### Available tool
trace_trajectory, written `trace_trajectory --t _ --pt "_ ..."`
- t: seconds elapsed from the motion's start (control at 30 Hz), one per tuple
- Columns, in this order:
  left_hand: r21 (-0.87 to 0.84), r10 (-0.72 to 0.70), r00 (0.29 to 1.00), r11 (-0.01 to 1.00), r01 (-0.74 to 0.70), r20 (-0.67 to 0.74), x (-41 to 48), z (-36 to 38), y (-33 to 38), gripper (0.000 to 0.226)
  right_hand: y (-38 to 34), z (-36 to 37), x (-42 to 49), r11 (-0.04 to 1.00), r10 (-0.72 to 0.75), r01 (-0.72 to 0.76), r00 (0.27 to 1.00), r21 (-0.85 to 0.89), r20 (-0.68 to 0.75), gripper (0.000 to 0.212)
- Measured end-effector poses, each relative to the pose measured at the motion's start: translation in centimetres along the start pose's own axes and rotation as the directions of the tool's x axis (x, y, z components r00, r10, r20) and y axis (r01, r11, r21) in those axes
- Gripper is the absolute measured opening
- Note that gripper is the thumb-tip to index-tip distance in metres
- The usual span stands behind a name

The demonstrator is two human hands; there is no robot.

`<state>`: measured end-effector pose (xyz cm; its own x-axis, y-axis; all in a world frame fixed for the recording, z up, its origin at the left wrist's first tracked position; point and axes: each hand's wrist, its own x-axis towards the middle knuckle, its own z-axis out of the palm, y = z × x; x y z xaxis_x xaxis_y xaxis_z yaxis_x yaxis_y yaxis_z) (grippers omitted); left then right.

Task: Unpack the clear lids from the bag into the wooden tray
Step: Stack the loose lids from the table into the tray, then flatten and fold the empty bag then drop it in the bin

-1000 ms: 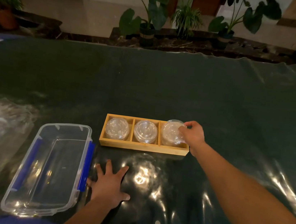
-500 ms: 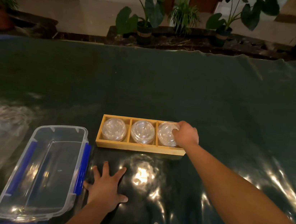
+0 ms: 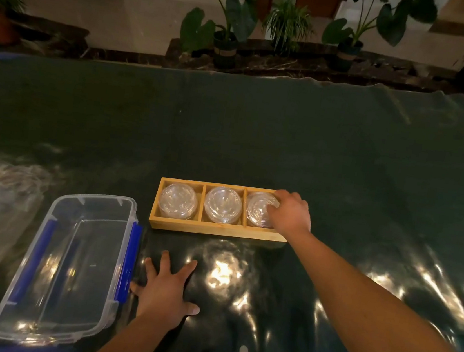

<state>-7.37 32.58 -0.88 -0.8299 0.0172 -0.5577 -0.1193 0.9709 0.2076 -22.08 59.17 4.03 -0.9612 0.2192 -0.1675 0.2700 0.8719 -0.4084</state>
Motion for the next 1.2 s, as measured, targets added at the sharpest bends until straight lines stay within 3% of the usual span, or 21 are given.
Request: trace_trajectory --t 0.3,0.4,0.53,0.63,0.7,0.9,1.2 --pt "0.054 0.020 0.999 0.998 -0.022 0.034 -0.7 -1.2 0.3 0.101 0.0 -1.5 -1.5 0.999 -0.041 0.042 0.999 0.031 -0.036 0.039" --pt "0.040 0.065 0.995 0.997 -0.068 0.081 -0.6 -3.5 0.2 0.086 -0.6 -2.5 -2.8 0.995 -0.084 0.086 0.995 0.056 -0.045 0.043" --pt "-0.056 0.110 0.983 0.991 -0.120 -0.147 -1.5 -6.7 0.0 0.068 -2.3 -3.9 -4.9 0.978 -0.202 0.204 0.978 0.039 -0.057 0.045" --pt "-0.017 0.144 0.906 0.986 -0.164 -0.398 -3.3 -8.5 0.0 0.067 -4.3 -5.0 -6.5 0.950 -0.311 0.313 0.947 0.014 -0.075 0.044" --pt "0.040 0.166 0.855 0.985 -0.168 -0.491 -4.6 -9.6 -0.3 0.066 -5.9 -5.8 -7.5 0.926 -0.375 0.377 0.923 0.001 -0.083 0.045" --pt "0.102 0.138 0.844 0.990 -0.099 -0.518 -7.7 -13.2 -2.4 0.067 -11.5 -7.7 -10.4 0.856 -0.517 0.515 0.849 -0.055 -0.105 0.048" --pt "0.007 0.007 0.786 1.000 -0.003 -0.619 -12.7 -17.1 -8.3 0.073 -19.6 -7.1 -14.0 0.754 -0.656 0.654 0.748 -0.060 -0.097 0.049"
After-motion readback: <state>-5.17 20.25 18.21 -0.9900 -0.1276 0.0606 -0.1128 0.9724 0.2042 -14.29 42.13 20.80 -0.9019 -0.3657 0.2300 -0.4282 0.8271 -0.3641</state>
